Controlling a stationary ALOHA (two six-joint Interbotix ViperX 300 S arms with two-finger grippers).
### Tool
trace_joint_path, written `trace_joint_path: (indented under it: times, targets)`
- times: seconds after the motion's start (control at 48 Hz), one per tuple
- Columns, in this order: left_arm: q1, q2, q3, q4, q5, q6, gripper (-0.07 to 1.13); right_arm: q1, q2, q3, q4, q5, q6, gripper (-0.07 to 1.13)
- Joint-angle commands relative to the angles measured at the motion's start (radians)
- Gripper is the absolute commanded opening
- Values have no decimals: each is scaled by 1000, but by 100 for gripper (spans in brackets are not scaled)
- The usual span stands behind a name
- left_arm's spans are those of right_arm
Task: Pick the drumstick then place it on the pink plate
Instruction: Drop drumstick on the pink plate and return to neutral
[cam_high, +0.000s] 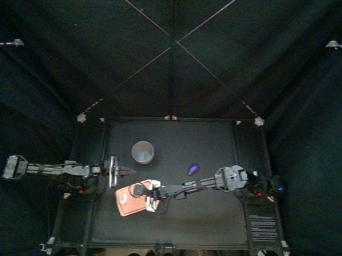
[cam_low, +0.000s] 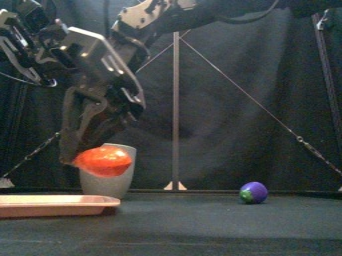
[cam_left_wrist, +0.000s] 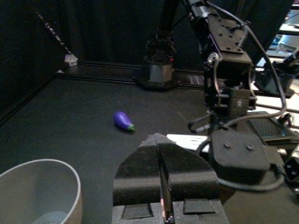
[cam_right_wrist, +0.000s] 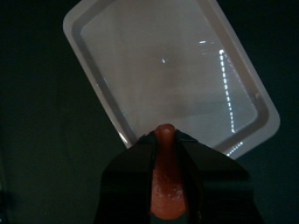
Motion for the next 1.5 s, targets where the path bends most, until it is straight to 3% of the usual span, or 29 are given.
trace_joint_path:
  times: [0.021,0.312,0.792,1.062,1.354,1.5]
  targets:
    - [2,3,-12,3,-9,2,4,-2,5,-101,-28,28,-6,57]
    - [3,3,-8,2,-9,0,4,2,63,-232,-155,107,8,100]
    - [3,3,-6,-2,-9,0,4,37,-29,-143,-158,120,25,101]
    - [3,3,-5,-2,-9,0,4,35,-215,141,-192,-114,161,101]
    - [2,3,-5,-2,-9,0,4,15,-439,515,-310,-545,333,101]
    - [3,3,-5,-2,-9,0,4,-11,-512,632,-357,-713,354,101]
